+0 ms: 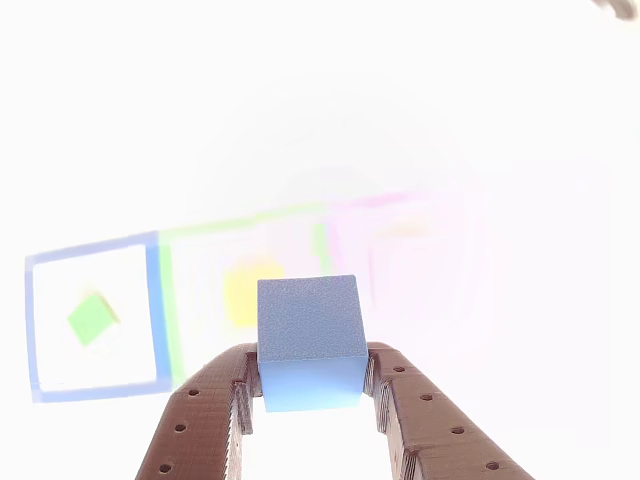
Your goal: Tower of hanoi
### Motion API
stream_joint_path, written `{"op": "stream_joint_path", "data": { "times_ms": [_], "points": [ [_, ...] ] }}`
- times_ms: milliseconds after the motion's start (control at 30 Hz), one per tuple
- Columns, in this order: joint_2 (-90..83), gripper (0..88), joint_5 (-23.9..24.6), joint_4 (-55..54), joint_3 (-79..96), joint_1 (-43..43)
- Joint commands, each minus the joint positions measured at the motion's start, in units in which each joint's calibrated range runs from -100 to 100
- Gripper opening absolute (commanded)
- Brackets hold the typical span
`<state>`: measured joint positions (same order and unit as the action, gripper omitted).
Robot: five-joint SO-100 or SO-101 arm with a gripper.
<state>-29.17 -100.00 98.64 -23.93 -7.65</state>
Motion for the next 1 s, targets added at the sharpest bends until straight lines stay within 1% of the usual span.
{"op": "stream_joint_path", "data": {
  "times_ms": [0, 133, 233, 500, 633, 833, 967],
  "points": [
    [0.0, 4.3, 0.0, 1.2, -2.6, -2.6],
    [-0.3, 4.4, 0.0, 1.1, -1.5, -5.7],
    [-1.6, 4.7, 0.0, -0.9, 3.7, -8.5],
    [-10.0, 4.6, 0.0, -20.8, 31.9, -15.0],
    [-12.9, 4.6, 0.0, -33.9, 45.7, -15.9],
    [-15.4, 4.8, 0.0, -59.9, 70.5, -16.8],
    [-13.1, 4.9, 0.0, -76.1, 81.8, -17.0]
  ]
}}
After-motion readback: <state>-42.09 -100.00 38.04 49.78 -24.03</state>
